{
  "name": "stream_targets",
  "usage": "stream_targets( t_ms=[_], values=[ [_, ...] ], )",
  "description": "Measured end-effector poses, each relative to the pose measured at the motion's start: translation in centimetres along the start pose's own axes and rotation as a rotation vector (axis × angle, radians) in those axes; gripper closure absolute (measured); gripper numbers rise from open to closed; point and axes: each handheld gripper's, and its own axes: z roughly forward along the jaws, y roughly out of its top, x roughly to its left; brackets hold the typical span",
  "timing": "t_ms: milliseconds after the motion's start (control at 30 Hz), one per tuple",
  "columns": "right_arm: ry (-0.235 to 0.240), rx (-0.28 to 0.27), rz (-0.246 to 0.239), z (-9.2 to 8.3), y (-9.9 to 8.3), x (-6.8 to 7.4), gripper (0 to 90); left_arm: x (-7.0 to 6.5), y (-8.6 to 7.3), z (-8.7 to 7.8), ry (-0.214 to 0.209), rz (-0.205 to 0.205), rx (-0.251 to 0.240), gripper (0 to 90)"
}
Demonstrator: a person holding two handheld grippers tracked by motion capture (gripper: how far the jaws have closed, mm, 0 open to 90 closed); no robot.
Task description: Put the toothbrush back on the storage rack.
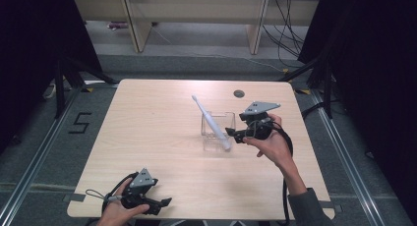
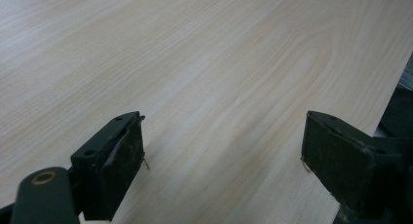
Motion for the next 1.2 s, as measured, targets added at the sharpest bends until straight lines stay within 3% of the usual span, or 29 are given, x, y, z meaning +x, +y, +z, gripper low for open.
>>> stream_targets(
  t_ms=[67,233,267,300,533,633,733,767,833,867,1000,1033,1100,1200],
  values=[
    [0.000,0.000,0.010,-0.4,-0.2,0.0,27.3,0.1,0.1,-0.1,-0.001,0.019,0.013,14.9],
    [-0.012,-0.008,0.019,-0.9,-0.8,-0.2,26.2,0.1,0.1,-0.2,-0.001,0.016,0.015,14.9],
    [-0.012,-0.009,0.009,-0.9,-0.9,-0.3,25.8,0.0,0.0,-0.1,-0.004,-0.003,-0.001,14.9],
    [-0.010,0.004,0.017,-1.0,-1.1,-0.3,25.4,0.2,0.1,-0.1,0.007,0.028,0.011,14.9],
    [-0.019,0.016,0.036,-1.6,-1.9,-0.3,24.8,0.1,-0.1,-0.1,-0.005,-0.005,0.006,14.9],
    [-0.025,0.011,0.019,-1.7,-2.3,-0.4,24.8,0.2,0.0,-0.2,-0.005,0.019,0.016,14.9],
    [-0.038,0.008,0.034,-2.1,-2.6,-0.4,24.7,0.1,-0.1,-0.1,-0.005,-0.003,0.002,14.9],
    [-0.032,0.011,0.034,-2.2,-2.7,-0.5,24.8,0.3,-0.1,-0.2,0.006,0.020,0.017,14.9],
    [-0.036,0.008,0.038,-2.4,-3.1,-0.7,24.7,0.1,-0.1,-0.1,-0.006,-0.002,0.001,14.9],
    [-0.040,0.011,0.041,-2.6,-3.3,-0.8,24.6,0.3,0.0,-0.2,0.001,0.018,0.016,14.9],
    [-0.047,0.013,0.048,-2.7,-4.0,-0.8,24.4,0.0,0.0,-0.1,-0.004,0.000,0.001,14.9],
    [-0.049,0.020,0.072,-2.8,-4.2,-0.6,24.4,0.1,0.0,-0.2,-0.003,0.014,0.014,14.9],
    [-0.055,0.012,0.041,-2.9,-4.5,-0.7,24.4,0.2,0.0,-0.2,-0.003,0.014,0.013,14.9],
    [-0.051,0.006,0.053,-3.0,-4.9,-0.5,24.3,0.2,0.0,-0.2,-0.003,0.014,0.014,14.9]
  ],
)
